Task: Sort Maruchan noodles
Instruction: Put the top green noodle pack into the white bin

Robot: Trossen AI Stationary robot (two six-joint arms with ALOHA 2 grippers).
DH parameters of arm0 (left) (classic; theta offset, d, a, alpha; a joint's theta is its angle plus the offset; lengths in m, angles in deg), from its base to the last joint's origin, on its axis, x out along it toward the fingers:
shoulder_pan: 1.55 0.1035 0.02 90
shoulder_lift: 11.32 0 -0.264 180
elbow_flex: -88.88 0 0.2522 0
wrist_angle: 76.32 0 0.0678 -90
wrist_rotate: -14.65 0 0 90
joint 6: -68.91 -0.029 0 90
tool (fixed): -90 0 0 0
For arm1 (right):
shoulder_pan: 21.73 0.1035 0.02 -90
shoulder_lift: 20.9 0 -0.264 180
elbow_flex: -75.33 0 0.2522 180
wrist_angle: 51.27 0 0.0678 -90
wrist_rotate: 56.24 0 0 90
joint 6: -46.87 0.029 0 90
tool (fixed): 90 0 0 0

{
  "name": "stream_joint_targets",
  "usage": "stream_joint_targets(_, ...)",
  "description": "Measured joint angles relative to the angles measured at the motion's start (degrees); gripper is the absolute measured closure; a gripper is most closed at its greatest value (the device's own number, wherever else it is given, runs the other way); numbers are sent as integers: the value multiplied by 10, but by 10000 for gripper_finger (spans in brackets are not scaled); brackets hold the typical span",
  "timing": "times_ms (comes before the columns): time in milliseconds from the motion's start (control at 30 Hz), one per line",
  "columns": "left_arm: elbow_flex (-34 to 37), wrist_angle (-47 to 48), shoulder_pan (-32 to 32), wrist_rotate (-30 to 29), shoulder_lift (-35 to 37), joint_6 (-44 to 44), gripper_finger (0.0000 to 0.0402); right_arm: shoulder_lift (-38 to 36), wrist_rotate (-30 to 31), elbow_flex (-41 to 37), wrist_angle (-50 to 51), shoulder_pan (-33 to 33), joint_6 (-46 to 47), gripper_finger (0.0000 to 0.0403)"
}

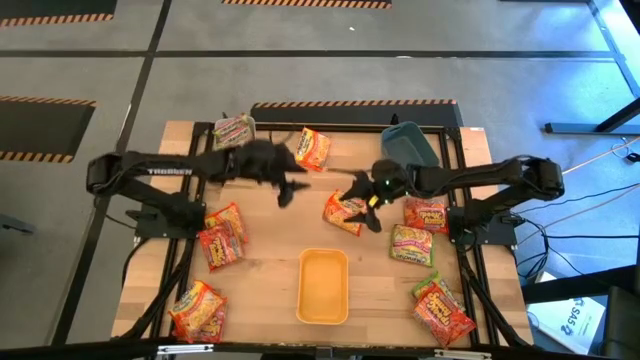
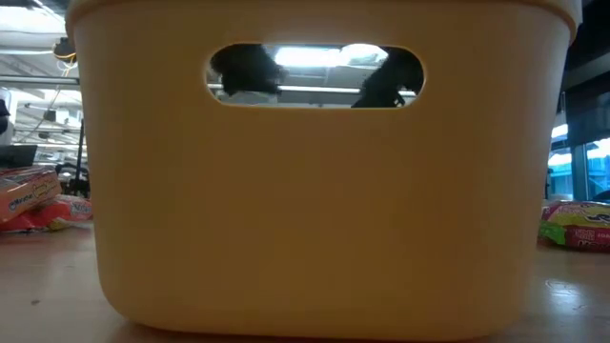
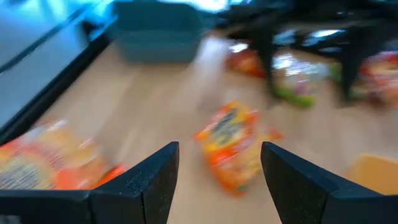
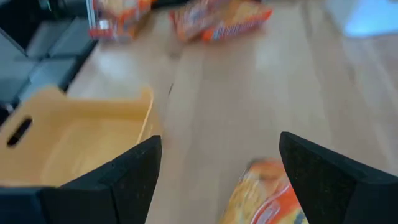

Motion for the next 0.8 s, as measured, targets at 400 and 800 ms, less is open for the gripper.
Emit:
stream_joint_targets(400, 157, -288, -233, -142, -13, 96, 180, 0, 136, 0, 66, 175, 108, 93)
stream_joint_targets(800, 146, -414, -362, -231, -169, 174, 180, -39, 298, 0, 210, 363, 301, 93)
